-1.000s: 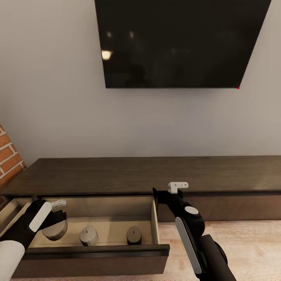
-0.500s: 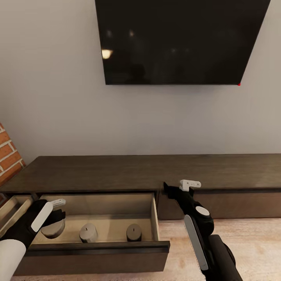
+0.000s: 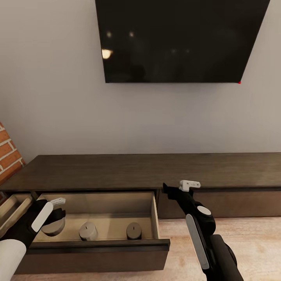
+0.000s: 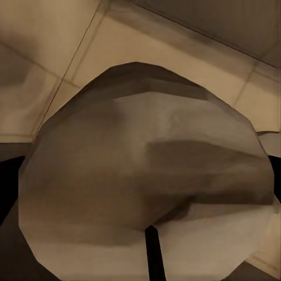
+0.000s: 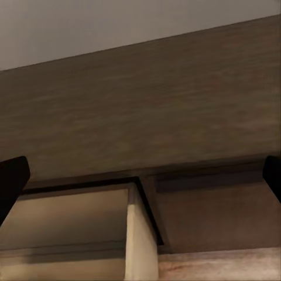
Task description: Place each of the two pumpkins and all three candles from the living room inside a cabinet in the living room (use any cabinet), then make sure every cabinet is closed, and position the cauldron so it is next to a table in the living room.
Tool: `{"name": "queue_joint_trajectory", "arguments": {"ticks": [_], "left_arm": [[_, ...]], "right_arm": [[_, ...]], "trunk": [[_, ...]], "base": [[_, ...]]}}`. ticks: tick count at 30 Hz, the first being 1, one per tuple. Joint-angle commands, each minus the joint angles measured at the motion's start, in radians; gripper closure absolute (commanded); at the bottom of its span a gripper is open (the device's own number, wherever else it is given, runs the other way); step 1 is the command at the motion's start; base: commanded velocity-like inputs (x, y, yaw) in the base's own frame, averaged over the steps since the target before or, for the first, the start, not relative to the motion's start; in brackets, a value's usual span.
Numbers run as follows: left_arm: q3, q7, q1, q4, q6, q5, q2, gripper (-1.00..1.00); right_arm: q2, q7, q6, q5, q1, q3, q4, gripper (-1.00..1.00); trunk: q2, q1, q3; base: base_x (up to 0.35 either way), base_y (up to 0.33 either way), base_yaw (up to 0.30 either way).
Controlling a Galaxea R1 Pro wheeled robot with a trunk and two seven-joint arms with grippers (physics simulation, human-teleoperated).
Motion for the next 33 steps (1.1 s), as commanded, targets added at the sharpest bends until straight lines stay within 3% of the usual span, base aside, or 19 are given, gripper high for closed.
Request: {"name": "queue_joint_trajectory", "arguments": {"ticks": [1,8,18,23,33], "left_arm": [[-0.005,0.009,0.000,-0.001,-0.003,0.010,0.001,1.00],[-0.006,0.009,0.000,-0.001,-0.010,0.010,0.002,1.00],[-0.006,0.006,0.000,-0.001,-0.010,0.010,0.002,1.00],[-0.005,-0.069,0.000,-0.002,-0.010,0.009,0.004,1.00],[-0.025,-0.094,0.000,-0.001,-0.009,0.009,0.005,1.00]], "right_arm": [[0.000,-0.009,0.004,-0.011,-0.001,0.002,-0.001,-1.00],[0.000,-0.006,0.005,-0.011,-0.002,0.004,-0.001,-1.00],[0.000,-0.005,0.004,-0.011,0.000,0.003,-0.001,-1.00],[0.000,-0.005,0.005,-0.011,0.000,0.001,-0.001,-1.00],[0.000,-0.005,0.019,-0.011,-0.001,0.002,-0.001,-1.00]], "trunk": [[0.000,0.000,-0.001],[0.000,0.000,-0.001],[0.000,0.000,0.006],[0.000,0.000,0.013],[0.000,0.000,0.024]], "base": [[0.000,0.000,0.000],[0.000,0.033,0.000],[0.000,0.216,-0.051],[0.000,0.042,-0.166],[0.000,0.056,-0.136]]}}
